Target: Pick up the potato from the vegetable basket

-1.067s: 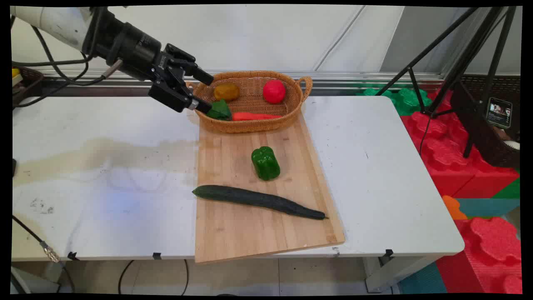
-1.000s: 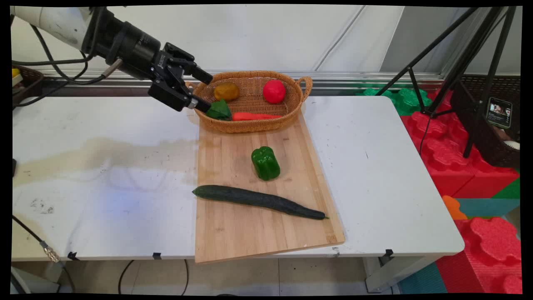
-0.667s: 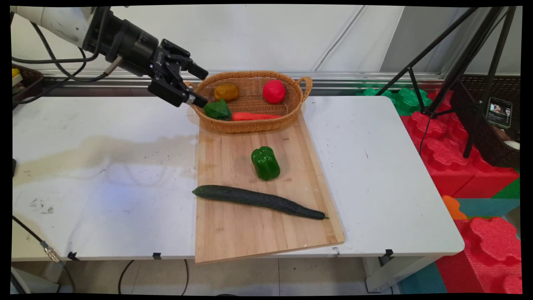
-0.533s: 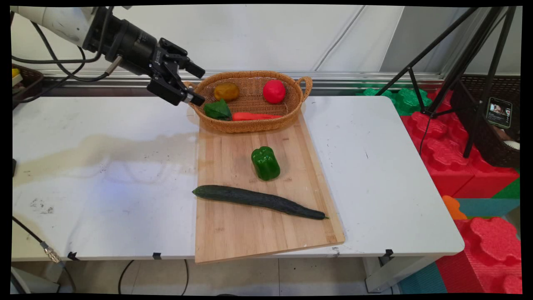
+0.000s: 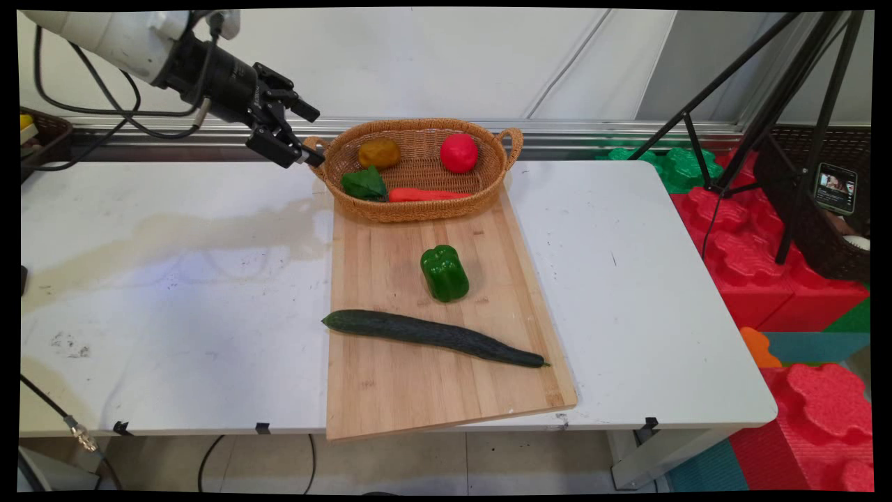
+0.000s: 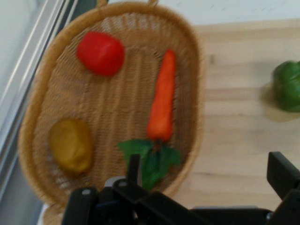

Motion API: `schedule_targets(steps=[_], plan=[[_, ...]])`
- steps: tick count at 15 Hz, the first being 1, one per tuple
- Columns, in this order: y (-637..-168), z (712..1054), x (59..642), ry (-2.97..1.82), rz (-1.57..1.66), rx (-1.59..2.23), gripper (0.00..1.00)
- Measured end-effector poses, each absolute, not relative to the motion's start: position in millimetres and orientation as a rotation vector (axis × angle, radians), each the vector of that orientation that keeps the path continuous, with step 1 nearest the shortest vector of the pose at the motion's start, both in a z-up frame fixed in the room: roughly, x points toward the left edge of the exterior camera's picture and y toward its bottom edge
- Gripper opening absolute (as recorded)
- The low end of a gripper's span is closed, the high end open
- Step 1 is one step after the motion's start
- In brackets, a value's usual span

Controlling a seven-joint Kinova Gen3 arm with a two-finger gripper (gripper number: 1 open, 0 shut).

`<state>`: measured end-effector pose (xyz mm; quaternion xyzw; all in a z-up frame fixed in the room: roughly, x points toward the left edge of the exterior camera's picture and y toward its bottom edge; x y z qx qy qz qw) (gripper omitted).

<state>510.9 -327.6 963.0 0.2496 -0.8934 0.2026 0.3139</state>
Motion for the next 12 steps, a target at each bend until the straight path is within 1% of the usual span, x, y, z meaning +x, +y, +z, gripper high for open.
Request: schedule_targets(steps=[5,12], plan=[[-352,945,520,-2.374,0.604,0.715,1.0],[-407,913,514,-2.343,0.698,0.849,1.0]])
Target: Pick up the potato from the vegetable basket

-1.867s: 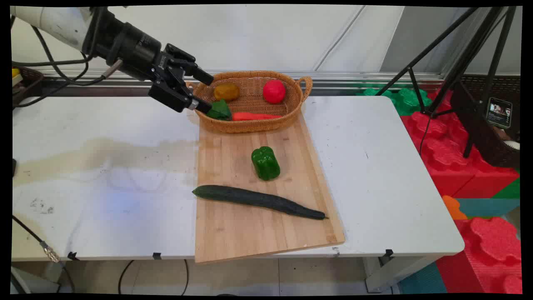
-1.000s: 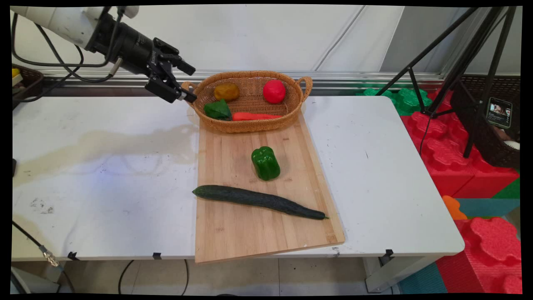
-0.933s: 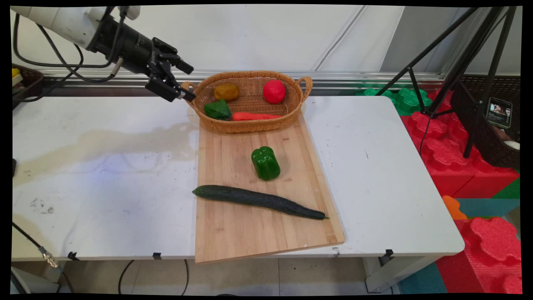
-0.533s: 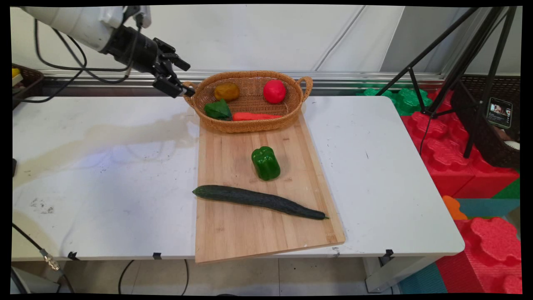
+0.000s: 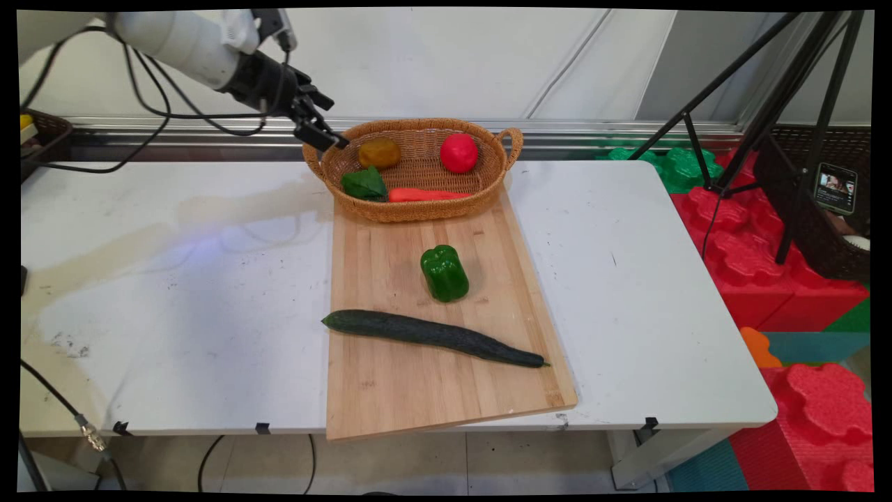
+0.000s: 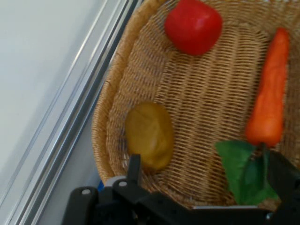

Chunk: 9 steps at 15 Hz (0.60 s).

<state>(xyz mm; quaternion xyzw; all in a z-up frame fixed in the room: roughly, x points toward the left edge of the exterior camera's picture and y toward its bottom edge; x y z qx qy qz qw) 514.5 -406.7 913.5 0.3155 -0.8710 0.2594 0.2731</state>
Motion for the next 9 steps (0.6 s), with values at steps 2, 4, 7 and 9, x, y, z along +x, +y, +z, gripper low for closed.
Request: schedule_targets(steps=[2,4,7,9], plan=[[-421,902,510,-2.346,0.709,0.876,1.0],[-433,892,507,-2.352,0.714,0.896,1.0],[-455,872,499,-2.368,0.715,0.929,1.0],[-469,859,493,-2.381,0.708,0.946,1.0]])
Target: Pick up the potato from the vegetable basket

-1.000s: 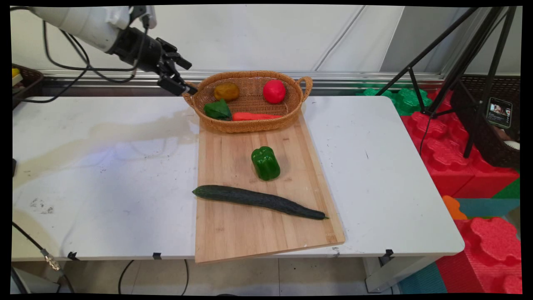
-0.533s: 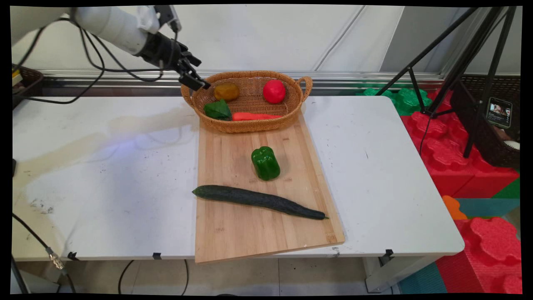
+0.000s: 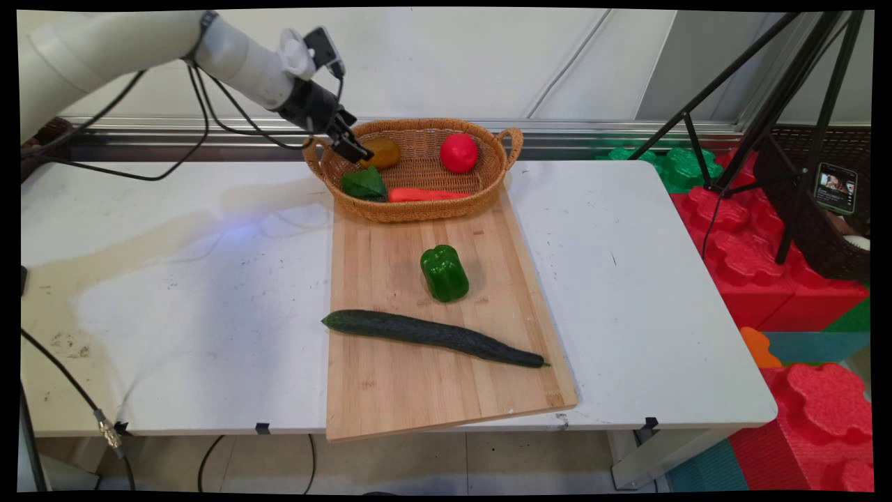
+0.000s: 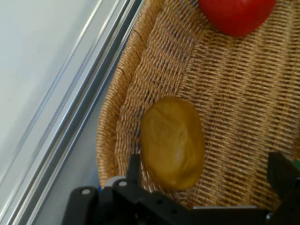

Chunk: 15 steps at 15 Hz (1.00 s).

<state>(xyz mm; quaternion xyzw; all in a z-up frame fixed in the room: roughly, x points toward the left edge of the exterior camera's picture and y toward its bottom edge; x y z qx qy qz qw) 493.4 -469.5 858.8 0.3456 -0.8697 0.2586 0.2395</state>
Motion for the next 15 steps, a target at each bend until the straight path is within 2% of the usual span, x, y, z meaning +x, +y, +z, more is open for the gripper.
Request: schedule_targets(steps=[4,15], plan=[[-494,837,483,-2.391,0.693,0.993,1.0],[-526,805,464,-2.411,0.678,1.062,1.0]])
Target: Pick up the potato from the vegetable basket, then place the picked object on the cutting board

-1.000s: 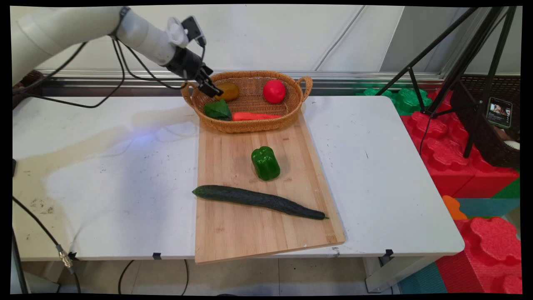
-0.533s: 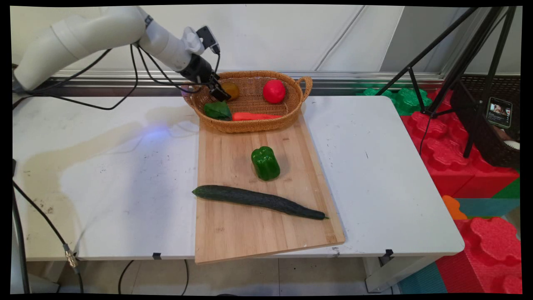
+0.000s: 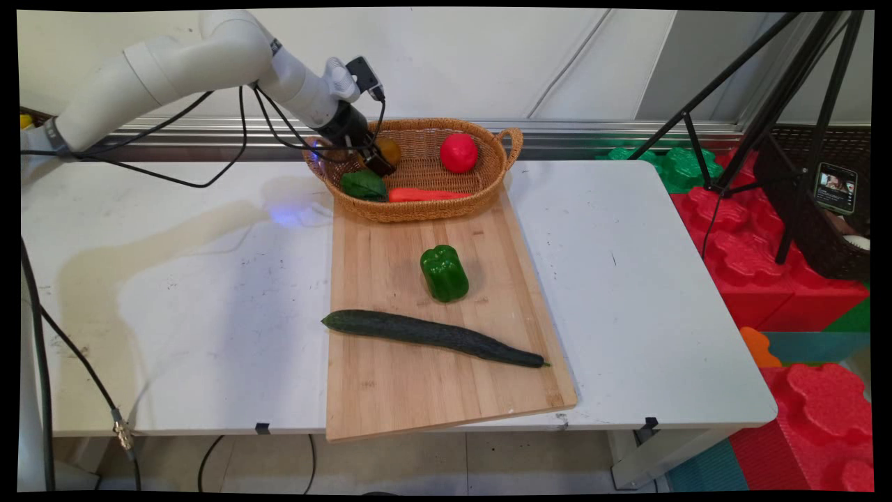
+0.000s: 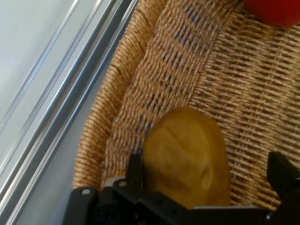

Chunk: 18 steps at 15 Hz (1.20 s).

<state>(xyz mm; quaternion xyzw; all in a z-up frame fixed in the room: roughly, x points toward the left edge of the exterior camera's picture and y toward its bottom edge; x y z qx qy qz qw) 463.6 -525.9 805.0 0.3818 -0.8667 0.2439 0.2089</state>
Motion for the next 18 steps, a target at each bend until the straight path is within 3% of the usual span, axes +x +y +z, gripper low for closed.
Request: schedule_targets(steps=[6,7,18], plan=[[-532.2,798.1,458.0,-2.418,0.685,1.062,1.0],[-532.9,797.2,457.0,-2.419,0.688,1.06,0.0],[-526.5,798.5,452.9,-2.418,0.727,1.029,0.0]])
